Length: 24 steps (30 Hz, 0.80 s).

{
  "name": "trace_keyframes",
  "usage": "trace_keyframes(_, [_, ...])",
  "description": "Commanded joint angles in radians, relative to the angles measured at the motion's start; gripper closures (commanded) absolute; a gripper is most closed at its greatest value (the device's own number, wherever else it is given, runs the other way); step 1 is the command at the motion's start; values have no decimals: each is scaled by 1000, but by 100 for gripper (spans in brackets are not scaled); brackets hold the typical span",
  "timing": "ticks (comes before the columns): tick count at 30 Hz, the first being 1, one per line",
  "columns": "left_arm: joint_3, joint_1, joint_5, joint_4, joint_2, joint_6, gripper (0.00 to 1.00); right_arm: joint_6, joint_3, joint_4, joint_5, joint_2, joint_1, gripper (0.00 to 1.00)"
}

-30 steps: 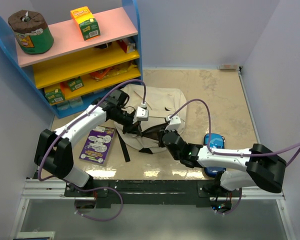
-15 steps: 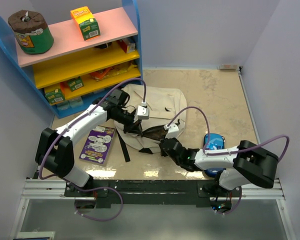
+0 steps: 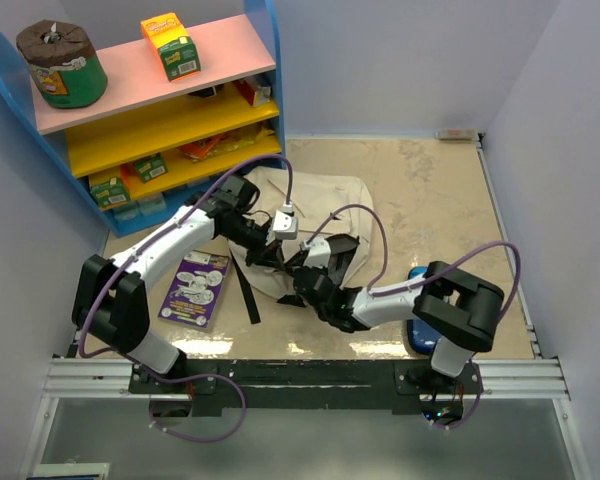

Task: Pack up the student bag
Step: Place the book in the student bag.

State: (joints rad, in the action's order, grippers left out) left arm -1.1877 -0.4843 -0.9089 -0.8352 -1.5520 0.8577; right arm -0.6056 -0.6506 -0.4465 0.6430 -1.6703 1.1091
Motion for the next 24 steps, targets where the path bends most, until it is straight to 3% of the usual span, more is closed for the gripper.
trace_keyframes(1, [-72, 0, -148, -182, -3, 119, 100, 99, -161, -167, 222, -107, -17, 100])
trace_keyframes(6, [-69, 1, -140, -179, -7, 113, 100, 150, -291, -109, 311, -174, -18, 100])
trace_keyframes(10, [-44, 1, -21, 75, 21, -140, 100, 78, -161, -103, 268, 15, 6, 100])
trace_keyframes(11, [-40, 0, -1, 179, 23, -173, 100, 85, -73, -118, 256, 76, 21, 80])
trace_keyframes(14, [-52, 1, 44, 324, 3, -293, 100, 40, 20, -55, 192, 245, 76, 48])
trace_keyframes(19, [-61, 1, 125, 523, -25, -471, 100, 49, 37, 34, 98, 316, 240, 30])
trace_keyframes(24, [-59, 4, 146, 530, -34, -497, 100, 159, -44, 8, 6, 201, 348, 22])
